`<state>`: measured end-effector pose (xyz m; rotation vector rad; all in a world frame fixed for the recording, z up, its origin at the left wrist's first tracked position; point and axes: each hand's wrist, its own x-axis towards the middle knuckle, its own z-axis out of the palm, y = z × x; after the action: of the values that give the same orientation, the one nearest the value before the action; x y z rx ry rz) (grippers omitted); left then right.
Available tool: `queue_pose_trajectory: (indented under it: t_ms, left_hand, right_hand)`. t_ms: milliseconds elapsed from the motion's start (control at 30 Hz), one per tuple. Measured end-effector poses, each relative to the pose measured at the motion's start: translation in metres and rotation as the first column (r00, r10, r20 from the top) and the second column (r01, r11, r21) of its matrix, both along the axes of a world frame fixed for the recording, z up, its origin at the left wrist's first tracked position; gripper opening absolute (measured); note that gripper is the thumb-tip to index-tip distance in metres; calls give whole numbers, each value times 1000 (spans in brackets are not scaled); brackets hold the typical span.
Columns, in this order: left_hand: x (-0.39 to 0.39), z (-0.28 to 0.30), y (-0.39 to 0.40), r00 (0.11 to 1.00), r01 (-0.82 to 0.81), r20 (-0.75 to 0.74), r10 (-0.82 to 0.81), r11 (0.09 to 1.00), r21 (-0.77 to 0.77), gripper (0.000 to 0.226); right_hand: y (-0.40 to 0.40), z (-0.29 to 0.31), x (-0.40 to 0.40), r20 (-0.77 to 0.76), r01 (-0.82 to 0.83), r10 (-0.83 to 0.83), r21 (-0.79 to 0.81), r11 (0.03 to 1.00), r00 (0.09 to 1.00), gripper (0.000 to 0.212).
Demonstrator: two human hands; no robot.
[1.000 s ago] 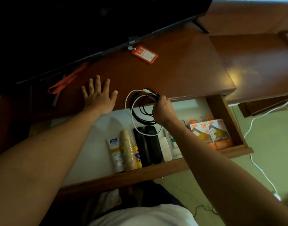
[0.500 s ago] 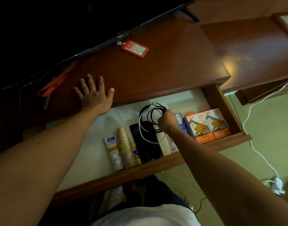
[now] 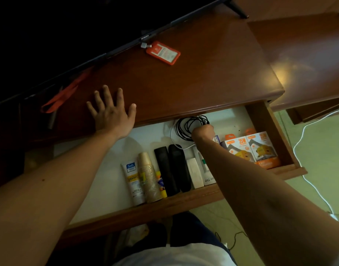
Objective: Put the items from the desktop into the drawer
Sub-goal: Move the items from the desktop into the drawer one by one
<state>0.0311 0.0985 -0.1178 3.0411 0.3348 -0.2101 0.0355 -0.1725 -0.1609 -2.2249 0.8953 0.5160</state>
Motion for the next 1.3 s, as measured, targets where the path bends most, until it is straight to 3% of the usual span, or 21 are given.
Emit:
queue_pose_trajectory:
  t_ms: [100,233,367,467,533,733,867,967,1133,1300]
  left_hand:
    - [0,0,1,1000,2,6,-2,1000,-4,77]
    - [0,0,1,1000,4,18,-4,1000,-1,77]
    - [0,1,0,1000,-6,18,6,1000,-2,77]
    - [0,0,1,1000,-7,19,7,1000,-4,77]
    - [1,-1,1,1000,-10,19,10,1000,-2,77]
    - [0,-2,-1,1000,-12,26,12,1000,15,76]
    - [0,-2,-1,999,-16,38,16,1000,18,76]
    - [0,-3,-1,999,-22,47,21,1000,16,76]
    - [0,-3,-1,999,-19,44,17,999,26,76]
    - [0,-2,-1,998,-22,51,21,1000,18,76]
  right_hand:
    - [-4,2,-1,49,-101,101,-5,995,994,34]
    - [-5,7,-5,53,-270,285,-202,942,957,46]
    - [-2,9,-18,-1,-448,510,-479,755,860,68]
    - [4,0,-21,-103,-637,649,-356,684,754,103]
    - [5,-11,-20,-173,-718,701,-273,641,692,114]
    - [-1,-29,-7,-213,-738,711,-290,609,670,117]
    - [-1,-37,2,-146,-695,701,-374,614,698,109]
    - [-2,-38,7,-156,-691,702,-415,592,695,115]
    - [-3,-42,12,-135,-706,711,-343,620,690,124]
    - [5,-39,10,-144,-715,721,-355,602,678,115]
